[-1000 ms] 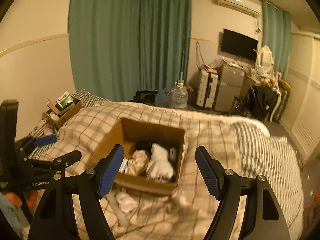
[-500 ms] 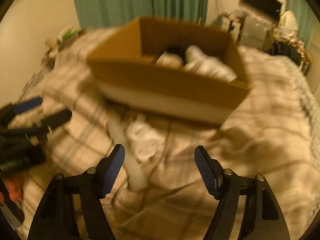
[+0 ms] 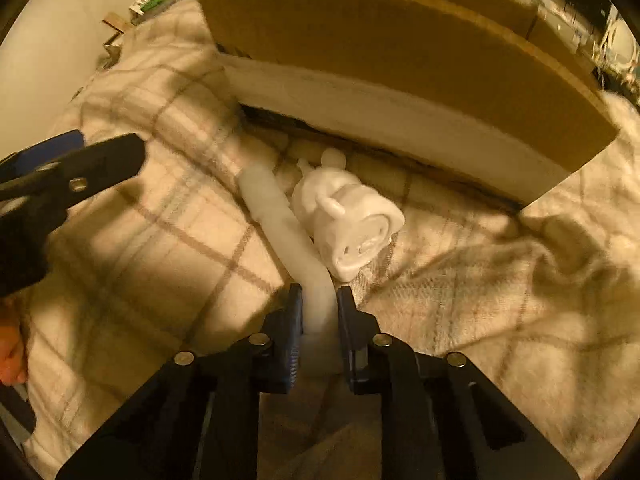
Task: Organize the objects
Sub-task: 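Grasp the white tube with the right tool while the left grasps the white figurine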
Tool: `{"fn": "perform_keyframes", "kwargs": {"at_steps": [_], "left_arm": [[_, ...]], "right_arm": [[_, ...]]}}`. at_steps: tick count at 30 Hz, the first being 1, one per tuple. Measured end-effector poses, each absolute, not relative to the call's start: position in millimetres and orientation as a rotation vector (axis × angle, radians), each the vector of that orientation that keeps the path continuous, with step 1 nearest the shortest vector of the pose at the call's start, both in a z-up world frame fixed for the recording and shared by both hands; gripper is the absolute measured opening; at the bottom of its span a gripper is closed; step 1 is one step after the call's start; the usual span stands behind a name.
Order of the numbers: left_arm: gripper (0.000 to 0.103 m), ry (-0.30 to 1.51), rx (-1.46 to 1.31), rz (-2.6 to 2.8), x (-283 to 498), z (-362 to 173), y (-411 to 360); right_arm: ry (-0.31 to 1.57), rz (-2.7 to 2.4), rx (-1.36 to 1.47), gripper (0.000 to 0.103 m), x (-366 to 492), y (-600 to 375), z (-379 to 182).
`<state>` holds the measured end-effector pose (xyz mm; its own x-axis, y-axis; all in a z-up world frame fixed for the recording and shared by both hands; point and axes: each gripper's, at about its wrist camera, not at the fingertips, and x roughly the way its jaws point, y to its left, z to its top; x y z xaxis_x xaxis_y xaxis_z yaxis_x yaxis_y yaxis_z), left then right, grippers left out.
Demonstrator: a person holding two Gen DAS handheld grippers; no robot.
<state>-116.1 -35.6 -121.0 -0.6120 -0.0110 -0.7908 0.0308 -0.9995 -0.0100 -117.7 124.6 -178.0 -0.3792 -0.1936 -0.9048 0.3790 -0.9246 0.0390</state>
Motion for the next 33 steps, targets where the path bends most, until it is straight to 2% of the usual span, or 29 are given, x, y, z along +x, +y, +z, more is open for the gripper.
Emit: {"fn": "perform_keyframes", "kwargs": {"at_steps": [7, 12, 18, 27, 30, 33], "left_arm": [[0.094, 0.033, 1.356, -2.778, -116, -117, -35], [0.094, -0.077, 1.361, -2.794, -116, -114, -15], [0.094, -0.099, 1.433, -2.866, -124, -117, 24], [0.094, -0.103, 1.649, -2.863, -154, -161, 75], [0.089, -0.143, 1.700, -2.825, -164, -176, 83], [0.074, -0.130, 1.747, -2.809, -170, -184, 85]], "right_arm": [[0.250, -2.491, 1.268, 0.014, -81, 150, -117], [0.191, -2.662, 1.185, 0.014, -90, 196, -73], [0.092, -2.704, 1.250, 0.014, -103, 224, -84], [0.041, -2.667, 1.296, 0.014, -110, 228, -100], [0.024, -2.670, 1.301, 0.014, -111, 231, -102], [0.024, -2.673, 1.299, 0.014, -111, 230, -102]]}}
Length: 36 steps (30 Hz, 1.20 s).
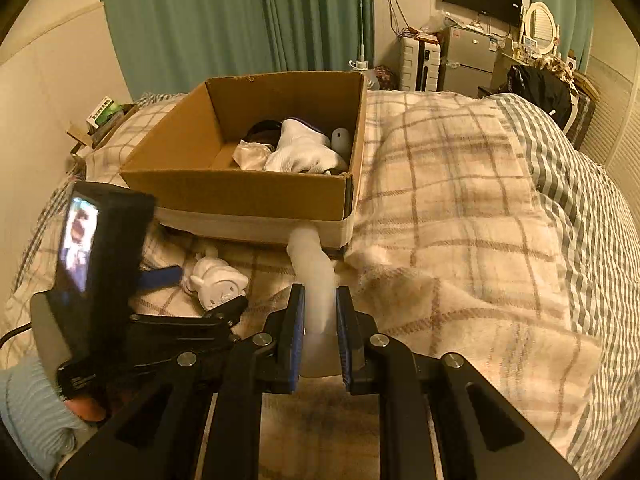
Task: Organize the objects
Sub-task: 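Grasp the white tube with the right tool while the left grasps the white figurine, then release the white figurine and white tube into the box with both tools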
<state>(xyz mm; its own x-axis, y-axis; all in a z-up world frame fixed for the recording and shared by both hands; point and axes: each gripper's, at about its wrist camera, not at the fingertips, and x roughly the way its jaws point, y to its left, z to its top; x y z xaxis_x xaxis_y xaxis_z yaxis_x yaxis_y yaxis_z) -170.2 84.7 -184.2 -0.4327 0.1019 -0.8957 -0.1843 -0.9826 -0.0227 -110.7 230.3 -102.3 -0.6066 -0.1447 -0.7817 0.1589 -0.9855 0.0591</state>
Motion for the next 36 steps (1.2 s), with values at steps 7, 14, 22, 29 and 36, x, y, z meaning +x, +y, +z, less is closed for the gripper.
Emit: {"fn": "perform_keyframes", "kwargs": {"at_steps": [7, 14, 22, 29, 36], "left_arm": [[0.064, 0.080, -1.492, 2.538, -155, -172, 81], [0.064, 0.053, -1.373, 2.594, -121, -133, 72], [0.064, -0.009, -1.230, 2.638, -109, -74, 61], [0.064, 0.000, -1.095, 2.667, -118, -27, 47], [0.064, -0.002, -0.990, 2.708, -144, 13, 37]], "right_arm": [[0.069, -2.685, 1.292, 0.014, -108, 225, -102], [0.140, -2.750, 1.194, 0.014, -89, 219, -78], [0.203, -2.749, 1.094, 0.014, -65, 202, -44], [0.246, -2.742, 0.995, 0.014, -66, 188, 0], [0.333, -2.765, 0.900, 0.014, -93, 180, 43]]}}
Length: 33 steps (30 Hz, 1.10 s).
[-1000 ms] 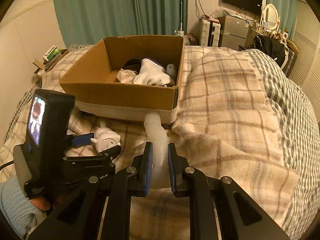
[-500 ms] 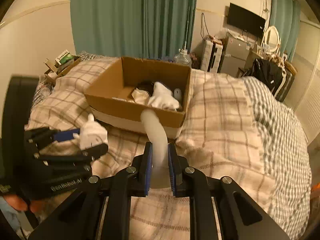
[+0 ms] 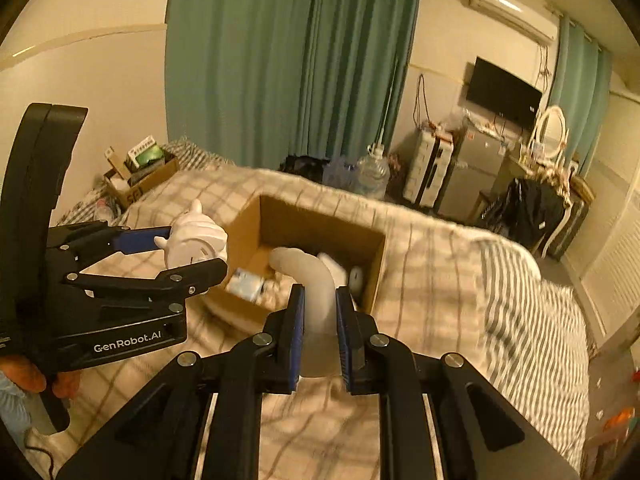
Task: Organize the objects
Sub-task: 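Release the white figurine and white tube into the box with both tools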
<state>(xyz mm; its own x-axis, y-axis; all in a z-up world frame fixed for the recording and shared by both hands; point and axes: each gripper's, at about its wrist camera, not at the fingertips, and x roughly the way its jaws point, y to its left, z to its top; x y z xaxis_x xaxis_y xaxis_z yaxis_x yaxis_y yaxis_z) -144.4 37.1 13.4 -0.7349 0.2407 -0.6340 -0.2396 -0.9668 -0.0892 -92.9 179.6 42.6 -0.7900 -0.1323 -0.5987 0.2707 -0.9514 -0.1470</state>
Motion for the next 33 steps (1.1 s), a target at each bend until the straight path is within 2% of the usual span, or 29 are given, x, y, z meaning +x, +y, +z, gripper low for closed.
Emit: {"fn": "perform_keyframes", "kwargs": {"at_steps": [5, 12, 23, 29, 33], "left_arm": [[0.064, -0.010, -0.955, 2.724, -176, 28, 37], [0.064, 0.022, -0.963, 2.743, -223, 26, 40], [0.064, 0.104, -1.109, 2.704, -261, -43, 55], [0.064, 0.130, -1.183, 2.661, -270, -76, 62], [0.064, 0.127, -1.197, 2.646, -270, -83, 60]], "right_arm": [[0.420, -2.802, 0.839, 0.014, -122, 172, 63], [0.431, -2.816, 0.832, 0.014, -176, 167, 62], [0.452, -2.739, 1.019, 0.014, -247, 165, -12], [0.402, -2.712, 1.122, 0.014, -265, 181, -52], [0.347, -2.742, 1.092, 0.019, -265, 193, -57]]}}
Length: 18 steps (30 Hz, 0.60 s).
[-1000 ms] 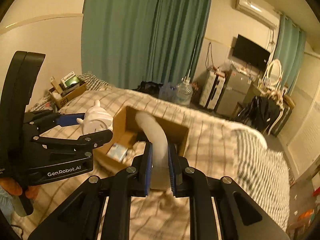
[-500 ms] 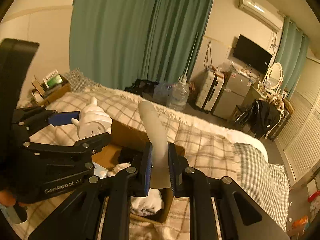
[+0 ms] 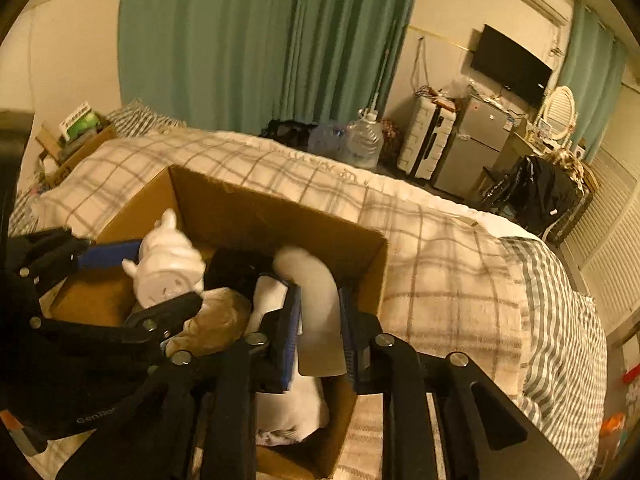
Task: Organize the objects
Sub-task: 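Release the white figurine and white tube into the box with both tools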
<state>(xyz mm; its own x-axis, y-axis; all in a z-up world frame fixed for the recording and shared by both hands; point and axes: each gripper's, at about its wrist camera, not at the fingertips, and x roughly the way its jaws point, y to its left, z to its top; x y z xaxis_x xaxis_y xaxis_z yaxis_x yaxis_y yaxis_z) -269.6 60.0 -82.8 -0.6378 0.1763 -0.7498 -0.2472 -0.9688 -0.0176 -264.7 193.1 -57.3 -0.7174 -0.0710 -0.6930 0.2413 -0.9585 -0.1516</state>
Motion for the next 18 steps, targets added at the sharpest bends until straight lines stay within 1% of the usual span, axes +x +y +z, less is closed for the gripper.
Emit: {"fn": "perform_keyframes", "kwargs": {"at_steps": [3, 4, 5, 6, 7, 9, 11, 12, 14, 16, 17, 18], "left_arm": [[0.066, 0.084, -1.190, 2.622, -266, -80, 58], [0.071, 0.077, -1.185, 2.626, -265, -79, 57], [0.084, 0.072, -1.174, 2.639, -263, -76, 56], [0.091, 0.065, -1.155, 2.660, -259, -71, 55], [0.099, 0.056, -1.130, 2.682, -255, -66, 53], [0.099, 0.022, -1.076, 2.711, -245, -52, 48], [0.099, -0.012, -1.068, 2.717, -237, -36, 45], [0.099, -0.022, -1.065, 2.725, -233, -28, 45], [0.099, -0.038, -1.025, 2.754, -220, -6, 42], [0.100, -0.044, -0.938, 2.819, -201, 23, 37], [0.103, -0.046, -0.908, 2.831, -193, 34, 37], [0.103, -0.047, -0.874, 2.838, -183, 47, 35]], "right_arm": [[0.273, -2.737, 1.083, 0.022, -261, 199, -50], [0.250, -2.750, 1.066, 0.033, -258, 202, -45], [0.239, -2.759, 1.056, 0.053, -256, 202, -40], [0.226, -2.771, 1.040, 0.061, -251, 203, -34], [0.215, -2.784, 1.014, 0.065, -246, 204, -27], [0.203, -2.805, 0.972, 0.066, -233, 207, -11], [0.210, -2.839, 0.961, 0.075, -218, 211, 5], [0.218, -2.860, 0.949, 0.076, -209, 213, 14], [0.223, -2.894, 0.908, 0.084, -190, 217, 35], [0.212, -2.929, 0.863, 0.088, -170, 221, 56], [0.199, -2.957, 0.845, 0.089, -159, 224, 69], [0.184, -2.975, 0.828, 0.089, -150, 226, 79]]}}
